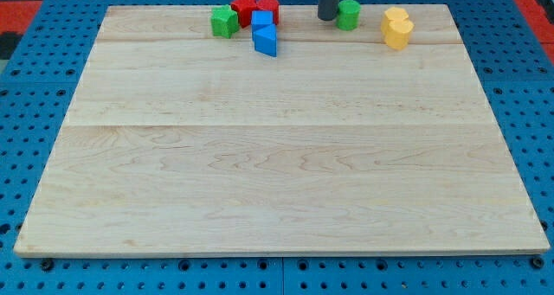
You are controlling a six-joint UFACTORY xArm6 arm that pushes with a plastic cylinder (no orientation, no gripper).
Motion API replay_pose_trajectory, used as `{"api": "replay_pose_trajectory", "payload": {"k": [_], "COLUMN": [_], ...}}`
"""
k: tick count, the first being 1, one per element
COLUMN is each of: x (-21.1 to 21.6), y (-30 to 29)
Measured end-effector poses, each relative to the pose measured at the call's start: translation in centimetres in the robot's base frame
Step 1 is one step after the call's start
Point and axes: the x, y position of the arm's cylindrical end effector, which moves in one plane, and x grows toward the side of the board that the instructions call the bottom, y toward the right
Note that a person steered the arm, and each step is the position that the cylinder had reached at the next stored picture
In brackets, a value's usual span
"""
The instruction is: Place the arm diagonally bottom left to the blue triangle
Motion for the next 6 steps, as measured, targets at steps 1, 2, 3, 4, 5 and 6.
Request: {"api": "replay_pose_trajectory", "payload": {"k": [1,2,3,4,5,6], "x": [-1.2,-0.4,-0.7,2.7,13.6,16.1], "y": [-0.2,4.1,2.8,-0.7,-3.9,-14.4]}}
